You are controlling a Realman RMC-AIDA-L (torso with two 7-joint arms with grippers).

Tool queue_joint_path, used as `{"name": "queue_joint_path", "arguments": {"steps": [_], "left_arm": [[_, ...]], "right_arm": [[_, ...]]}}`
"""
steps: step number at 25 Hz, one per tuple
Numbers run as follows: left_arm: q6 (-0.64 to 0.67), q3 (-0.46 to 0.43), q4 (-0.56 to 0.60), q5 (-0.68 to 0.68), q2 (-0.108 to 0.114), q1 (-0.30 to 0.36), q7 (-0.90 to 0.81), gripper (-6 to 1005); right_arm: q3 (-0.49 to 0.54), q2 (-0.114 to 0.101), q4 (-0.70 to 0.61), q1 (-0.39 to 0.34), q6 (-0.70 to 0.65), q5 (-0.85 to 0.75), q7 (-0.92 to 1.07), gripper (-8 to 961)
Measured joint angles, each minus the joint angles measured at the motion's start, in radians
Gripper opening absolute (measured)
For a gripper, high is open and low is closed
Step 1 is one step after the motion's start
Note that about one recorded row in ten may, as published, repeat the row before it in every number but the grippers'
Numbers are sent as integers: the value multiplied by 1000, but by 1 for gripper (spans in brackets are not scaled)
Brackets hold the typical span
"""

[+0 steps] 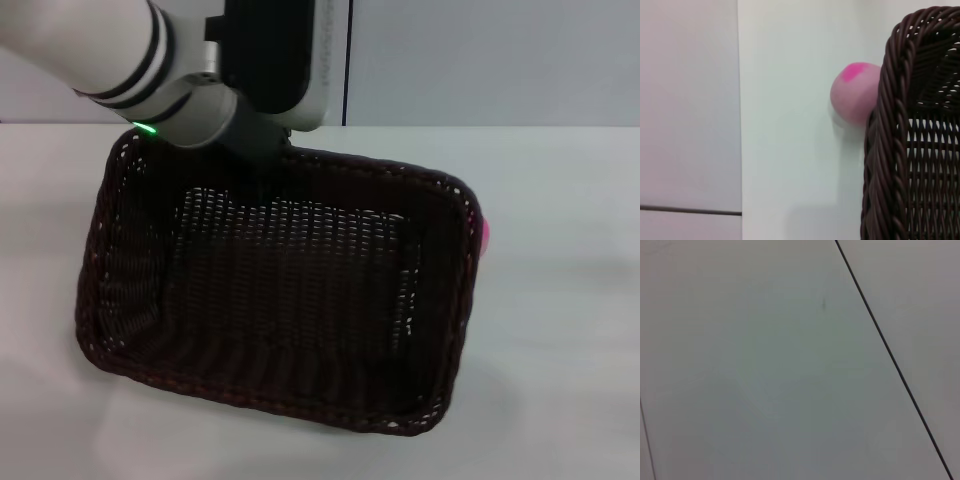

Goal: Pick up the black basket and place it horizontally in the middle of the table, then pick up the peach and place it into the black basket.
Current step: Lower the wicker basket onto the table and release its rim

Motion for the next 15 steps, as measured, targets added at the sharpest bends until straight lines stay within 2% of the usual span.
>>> {"name": "queue_joint_path", "arguments": {"steps": [7,15], "left_arm": [[-7,54,18,61,-1,-9,-185,167],[-13,89,21,89,-1,-7,-249,162]], "right_arm": [[-13,0,0,2,-2,0,1,711],[-21,0,0,3,3,0,1,712]]}}
